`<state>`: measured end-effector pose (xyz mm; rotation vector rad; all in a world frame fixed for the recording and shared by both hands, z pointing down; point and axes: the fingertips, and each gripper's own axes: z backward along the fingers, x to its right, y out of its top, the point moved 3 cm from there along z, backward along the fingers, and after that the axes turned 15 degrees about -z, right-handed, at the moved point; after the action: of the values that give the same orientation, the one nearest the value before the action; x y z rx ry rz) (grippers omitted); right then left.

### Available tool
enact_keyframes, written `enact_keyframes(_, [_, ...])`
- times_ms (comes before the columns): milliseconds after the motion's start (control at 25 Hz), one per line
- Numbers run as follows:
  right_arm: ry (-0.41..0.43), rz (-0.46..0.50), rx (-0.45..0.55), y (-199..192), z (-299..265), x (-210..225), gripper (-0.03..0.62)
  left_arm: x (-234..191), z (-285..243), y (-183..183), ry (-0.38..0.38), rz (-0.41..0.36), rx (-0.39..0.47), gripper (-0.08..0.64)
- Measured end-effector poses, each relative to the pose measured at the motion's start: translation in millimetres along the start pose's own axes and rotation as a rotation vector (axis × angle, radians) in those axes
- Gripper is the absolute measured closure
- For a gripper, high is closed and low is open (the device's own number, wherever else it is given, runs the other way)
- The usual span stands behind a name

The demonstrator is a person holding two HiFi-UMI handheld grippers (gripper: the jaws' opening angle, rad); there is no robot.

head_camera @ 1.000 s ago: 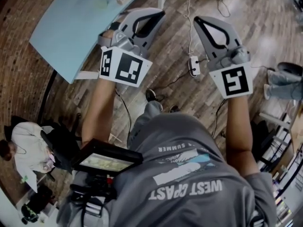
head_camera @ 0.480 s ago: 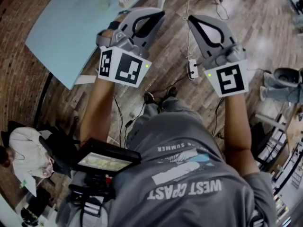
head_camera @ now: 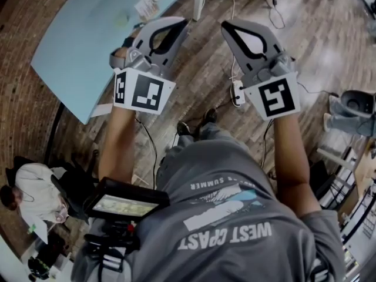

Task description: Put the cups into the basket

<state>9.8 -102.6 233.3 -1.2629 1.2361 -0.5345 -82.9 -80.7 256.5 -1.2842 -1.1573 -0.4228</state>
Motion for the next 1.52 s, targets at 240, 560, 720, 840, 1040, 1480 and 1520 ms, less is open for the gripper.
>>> enact_keyframes(240, [0.019, -0.005, 0.047, -28, 9, 49, 0.581, 5, -51, 10, 0.013, -0.018, -0.042, 0.56])
enact_keyframes(560, [0.074, -0.007, 0.085, -33, -1, 82, 0.581, -2, -84, 11, 0.028, -0.017, -0.092, 0.56])
enact_keyframes(720, [0.099, -0.021, 0.099, -34, -9, 83, 0.581, -3, -88, 3, 0.036, -0.001, -0.115, 0.56])
enact_keyframes(840, [0.111, -0.022, 0.098, -34, -13, 83, 0.581, -4, -85, 0, 0.04, -0.001, -0.135, 0.56])
enact_keyframes(1040, [0.132, -0.018, 0.094, -35, -19, 72, 0.581, -1, -79, -10, 0.048, 0.013, -0.151, 0.56])
enact_keyframes(1480, [0.146, -0.038, 0.067, -12, -100, 43, 0.581, -38, -43, -101, 0.073, 0.048, -0.182, 0.56])
enact_keyframes(1520, [0.145, -0.04, 0.065, -10, -106, 40, 0.581, -41, -40, -109, 0.075, 0.049, -0.186, 0.56])
